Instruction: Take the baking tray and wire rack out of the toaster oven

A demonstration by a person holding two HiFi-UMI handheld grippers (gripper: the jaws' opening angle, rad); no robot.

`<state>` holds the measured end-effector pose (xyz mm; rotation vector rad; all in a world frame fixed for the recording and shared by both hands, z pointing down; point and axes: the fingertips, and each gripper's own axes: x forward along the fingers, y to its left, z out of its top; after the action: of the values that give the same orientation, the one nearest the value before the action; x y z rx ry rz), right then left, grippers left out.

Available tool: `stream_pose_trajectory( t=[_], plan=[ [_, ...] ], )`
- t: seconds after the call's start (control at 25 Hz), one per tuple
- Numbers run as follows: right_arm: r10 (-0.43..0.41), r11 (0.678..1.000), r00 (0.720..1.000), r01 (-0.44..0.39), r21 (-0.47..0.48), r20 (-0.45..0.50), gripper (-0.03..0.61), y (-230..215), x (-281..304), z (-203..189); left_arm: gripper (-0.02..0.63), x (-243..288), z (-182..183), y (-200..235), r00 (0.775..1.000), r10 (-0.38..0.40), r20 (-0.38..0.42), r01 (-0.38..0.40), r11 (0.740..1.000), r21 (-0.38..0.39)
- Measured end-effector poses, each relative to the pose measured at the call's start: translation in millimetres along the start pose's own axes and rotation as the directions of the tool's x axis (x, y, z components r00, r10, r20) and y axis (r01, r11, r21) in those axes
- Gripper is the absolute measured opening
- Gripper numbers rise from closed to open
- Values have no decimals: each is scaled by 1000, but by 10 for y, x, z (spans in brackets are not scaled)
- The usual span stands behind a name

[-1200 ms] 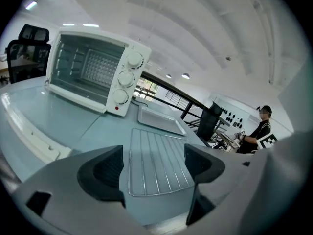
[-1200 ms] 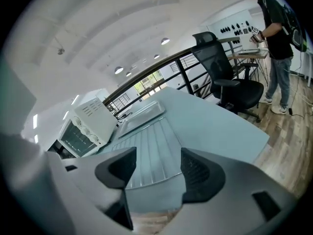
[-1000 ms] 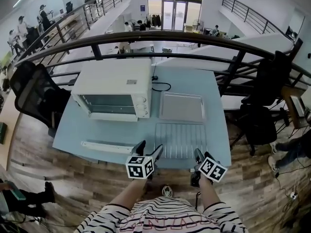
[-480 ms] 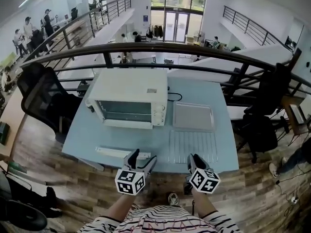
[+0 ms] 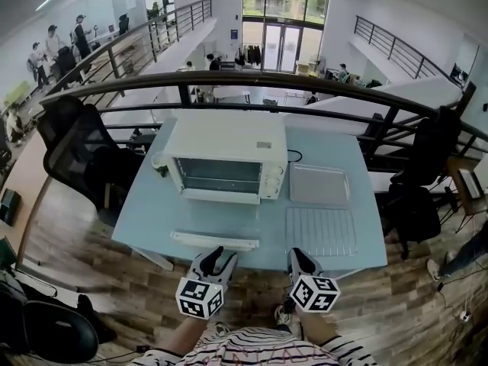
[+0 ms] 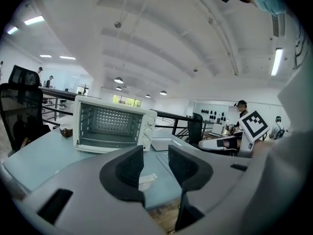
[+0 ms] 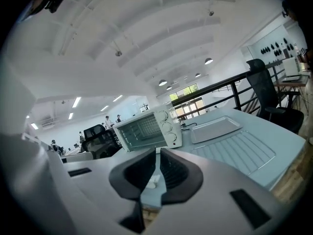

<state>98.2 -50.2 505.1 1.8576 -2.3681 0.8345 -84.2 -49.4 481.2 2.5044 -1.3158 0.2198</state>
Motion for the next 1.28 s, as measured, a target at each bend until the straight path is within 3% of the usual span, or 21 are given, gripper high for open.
stream_pose_trajectory(
  t=[0.24,0.36,0.8,1.28],
  plan=[
    [101,995,995,-101,-11,7,37,509,45,-141,64,-257,-4,196,1000,3,8,-3,999,49],
    [145,989,989,-145,-13,5,31,706,55,-209,40,-378,7,277,1000,2,15,-3,998,61],
    [184,981,981,-188,-53,-68,26,1183,90,-533,25,-788,-188,464,1000,8,6,-8,1000,23],
    [175,982,980,-180,-48,-90,26,1317,77,-721,25,-990,-312,599,1000,30,2,-30,1000,-10]
  ],
)
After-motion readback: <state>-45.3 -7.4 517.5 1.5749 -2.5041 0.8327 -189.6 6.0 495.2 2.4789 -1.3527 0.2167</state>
